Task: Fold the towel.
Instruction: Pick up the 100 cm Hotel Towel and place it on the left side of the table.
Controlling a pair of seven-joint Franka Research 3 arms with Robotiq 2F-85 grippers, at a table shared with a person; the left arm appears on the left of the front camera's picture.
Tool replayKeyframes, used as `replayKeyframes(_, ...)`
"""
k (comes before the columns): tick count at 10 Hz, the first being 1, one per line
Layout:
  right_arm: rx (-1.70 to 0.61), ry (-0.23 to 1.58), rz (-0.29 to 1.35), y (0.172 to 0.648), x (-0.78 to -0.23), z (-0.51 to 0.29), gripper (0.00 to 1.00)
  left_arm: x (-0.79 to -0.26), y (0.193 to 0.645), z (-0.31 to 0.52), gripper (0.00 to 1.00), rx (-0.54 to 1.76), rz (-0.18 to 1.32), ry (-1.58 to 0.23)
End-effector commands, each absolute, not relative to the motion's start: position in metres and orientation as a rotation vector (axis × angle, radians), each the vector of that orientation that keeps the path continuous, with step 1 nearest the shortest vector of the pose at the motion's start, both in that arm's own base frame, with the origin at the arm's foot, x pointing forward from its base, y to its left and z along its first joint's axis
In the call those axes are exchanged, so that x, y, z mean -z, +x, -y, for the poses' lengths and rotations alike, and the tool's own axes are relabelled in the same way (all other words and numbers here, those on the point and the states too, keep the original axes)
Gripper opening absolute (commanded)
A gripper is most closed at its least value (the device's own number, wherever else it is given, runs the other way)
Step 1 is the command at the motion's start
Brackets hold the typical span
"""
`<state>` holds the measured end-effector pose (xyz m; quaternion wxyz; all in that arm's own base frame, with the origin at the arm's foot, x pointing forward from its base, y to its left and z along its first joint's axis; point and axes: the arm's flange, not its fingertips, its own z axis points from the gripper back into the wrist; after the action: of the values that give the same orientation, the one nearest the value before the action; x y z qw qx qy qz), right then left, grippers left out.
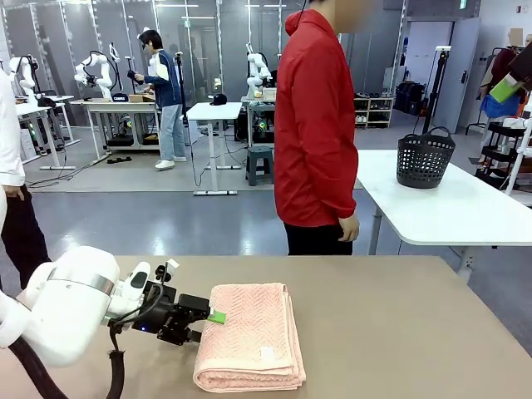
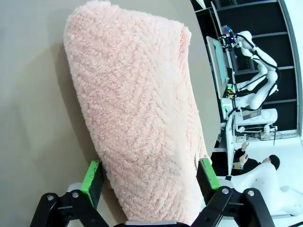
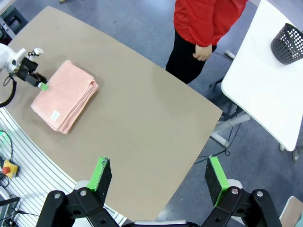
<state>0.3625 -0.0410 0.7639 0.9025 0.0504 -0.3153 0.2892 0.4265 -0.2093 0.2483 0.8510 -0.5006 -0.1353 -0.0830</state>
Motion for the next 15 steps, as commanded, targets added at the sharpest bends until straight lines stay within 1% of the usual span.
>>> replayKeyframes(1,-0.607,0.1,0.652,0.362,-0.763,0.042,1.0,-0.242,0.433,0.219,1.0,0.164,0.275,-1.119)
replayKeyframes(2,-0.607,0.1,0.652,0.362,-0.763,0.042,1.0,-0.242,0.434,0.221,0.62,0.175,0.284,-1.111)
replayKeyframes(3,-0.607,0.1,0.652,0.362,-0.763,0.042,1.0,-0.241,0.435,0.222,0.4,0.181,0.288,-1.104)
replayKeyframes(4,-0.607,0.1,0.652,0.362,-0.763,0.042,1.0,-0.241,0.434,0.221,0.02,0.183,0.29,-1.101)
replayKeyframes(5,-0.607,0.1,0.652,0.362,-0.763,0.042,1.0,-0.241,0.434,0.219,0.0,0.182,0.291,-1.099)
replayKeyframes(7,-0.607,0.1,0.652,0.362,-0.763,0.042,1.0,-0.242,0.435,0.215,0.0,0.188,0.287,-1.093)
replayKeyframes(8,-0.607,0.1,0.652,0.362,-0.763,0.042,1.0,-0.243,0.435,0.214,0.02,0.19,0.291,-1.092)
replayKeyframes(9,-0.607,0.1,0.652,0.362,-0.763,0.042,1.0,-0.244,0.435,0.213,0.0,0.197,0.285,-1.092)
replayKeyframes(11,-0.607,0.1,0.652,0.362,-0.763,0.042,1.0,-0.248,0.433,0.203,0.0,0.198,0.293,-1.092)
replayKeyframes(13,-0.607,0.1,0.652,0.362,-0.763,0.042,1.0,-0.257,0.429,0.181,0.0,0.202,0.304,-1.065)
replayKeyframes(15,-0.607,0.1,0.652,0.362,-0.763,0.042,1.0,-0.271,0.428,0.141,0.0,0.201,0.294,-1.047)
